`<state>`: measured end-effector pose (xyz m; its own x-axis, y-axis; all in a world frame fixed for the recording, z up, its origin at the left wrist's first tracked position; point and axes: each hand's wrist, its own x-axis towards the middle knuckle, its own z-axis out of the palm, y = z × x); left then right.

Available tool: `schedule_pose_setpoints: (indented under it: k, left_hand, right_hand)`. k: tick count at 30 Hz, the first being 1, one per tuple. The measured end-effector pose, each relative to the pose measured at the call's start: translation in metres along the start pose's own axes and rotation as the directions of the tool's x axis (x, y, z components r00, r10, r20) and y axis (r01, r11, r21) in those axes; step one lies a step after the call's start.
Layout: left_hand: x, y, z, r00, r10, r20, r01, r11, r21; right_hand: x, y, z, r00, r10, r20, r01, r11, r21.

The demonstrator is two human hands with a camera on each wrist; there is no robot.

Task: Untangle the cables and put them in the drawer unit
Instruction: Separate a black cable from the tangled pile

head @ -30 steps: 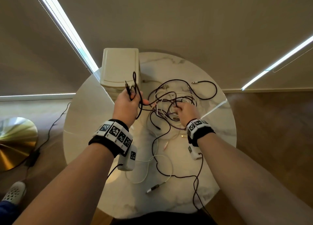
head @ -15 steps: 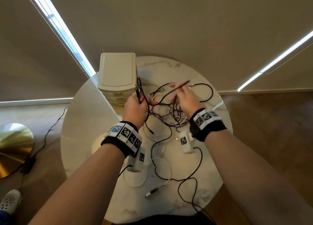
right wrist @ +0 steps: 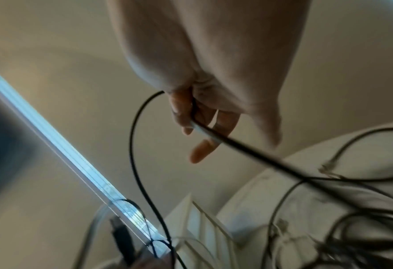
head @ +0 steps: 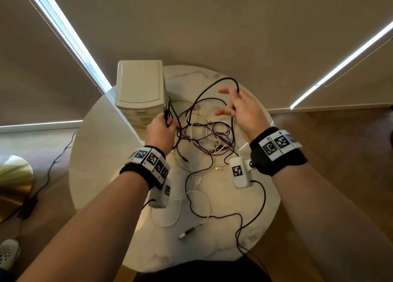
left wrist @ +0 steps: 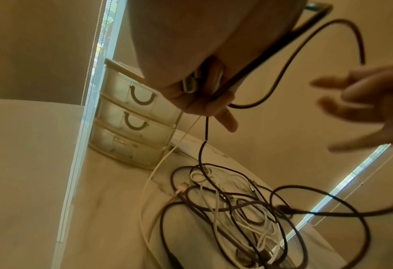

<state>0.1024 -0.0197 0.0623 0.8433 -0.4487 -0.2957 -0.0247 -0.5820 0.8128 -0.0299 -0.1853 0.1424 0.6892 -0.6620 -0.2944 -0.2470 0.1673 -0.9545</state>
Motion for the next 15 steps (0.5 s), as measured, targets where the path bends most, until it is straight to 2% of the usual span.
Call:
schedule_pose_setpoints:
  k: [3,5,8,10,12,15]
  left_hand:
    - [-0.004,-0.002,-0.002,1.000,-0.023,-0.007,0.023,0.996,0.082]
    - [-0.005,-0.010,-0.004,1.000,-0.031,-0.003,0.031,0.992,0.122]
    - [-0.005,-0.018,-0.010,0.999,-0.037,-0.015,0.039,0.992,0.123]
    - [-0.005,-0.019,-0.015,0.999,-0.029,-0.029,0.033,0.991,0.126]
    - [-0.002,-0.021,-0.020,1.000,-0.017,-0.022,0.019,0.994,0.108]
    - [0.001,-0.023,-0.027,1.000,-0.027,-0.004,0.028,0.997,0.078]
  right_hand:
    - [-0.016,-0.027,0.004,0.999,-0.015,0.045,0.006,0.980,0.198]
    - [-0.023,-0.038,0.006,0.999,-0.027,0.034,0.017,0.966,0.257]
    - [-0.028,-0.034,0.001,1.000,-0.015,0.010,0.013,0.981,0.195]
    - [-0.032,-0.011,-0.005,0.993,0.114,-0.032,-0.111,0.991,0.072]
    - [-0.041,0.024,-0.012,0.943,0.325,-0.069,-0.326,0.946,0.000]
    - [-0.061,0.083,-0.020,0.782,0.603,-0.160,-0.615,0.788,-0.036]
